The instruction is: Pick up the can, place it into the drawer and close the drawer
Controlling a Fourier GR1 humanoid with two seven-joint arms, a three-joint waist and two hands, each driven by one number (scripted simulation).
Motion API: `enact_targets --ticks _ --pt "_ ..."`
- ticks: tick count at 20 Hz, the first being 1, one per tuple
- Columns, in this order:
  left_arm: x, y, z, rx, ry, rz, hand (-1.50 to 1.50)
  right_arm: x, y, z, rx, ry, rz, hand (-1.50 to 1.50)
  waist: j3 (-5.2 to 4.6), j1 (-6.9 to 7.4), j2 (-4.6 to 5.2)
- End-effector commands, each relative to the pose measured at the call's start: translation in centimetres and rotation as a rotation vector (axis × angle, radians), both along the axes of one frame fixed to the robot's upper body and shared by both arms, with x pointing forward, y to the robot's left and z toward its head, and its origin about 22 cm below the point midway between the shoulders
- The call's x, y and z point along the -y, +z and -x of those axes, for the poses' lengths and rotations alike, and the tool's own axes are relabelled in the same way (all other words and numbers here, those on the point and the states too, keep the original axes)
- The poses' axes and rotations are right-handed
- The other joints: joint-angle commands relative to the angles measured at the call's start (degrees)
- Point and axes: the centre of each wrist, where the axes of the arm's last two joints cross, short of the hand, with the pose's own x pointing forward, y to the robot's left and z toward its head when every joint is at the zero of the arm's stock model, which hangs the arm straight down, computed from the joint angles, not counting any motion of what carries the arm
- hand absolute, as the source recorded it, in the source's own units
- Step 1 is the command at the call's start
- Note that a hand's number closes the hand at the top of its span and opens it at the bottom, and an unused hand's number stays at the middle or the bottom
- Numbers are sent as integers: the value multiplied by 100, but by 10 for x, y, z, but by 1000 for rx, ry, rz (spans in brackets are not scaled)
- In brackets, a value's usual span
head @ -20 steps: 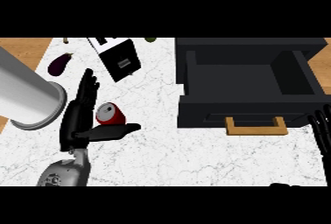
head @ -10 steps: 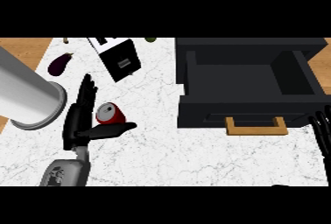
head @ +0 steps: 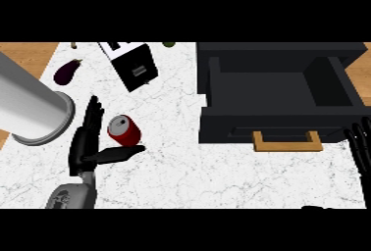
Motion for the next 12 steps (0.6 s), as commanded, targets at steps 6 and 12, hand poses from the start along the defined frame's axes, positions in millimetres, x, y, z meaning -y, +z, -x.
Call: enact_targets --ticks 6,12 --pt "-10 -48 14 -38 -11 -4 -150 -10 -1 -10 13 -13 -2 -150 -2 3 5" --pt "-26 -42 -10 -30 -2 11 -150 -6 -5 -12 13 -1 8 -150 -1 0 4"
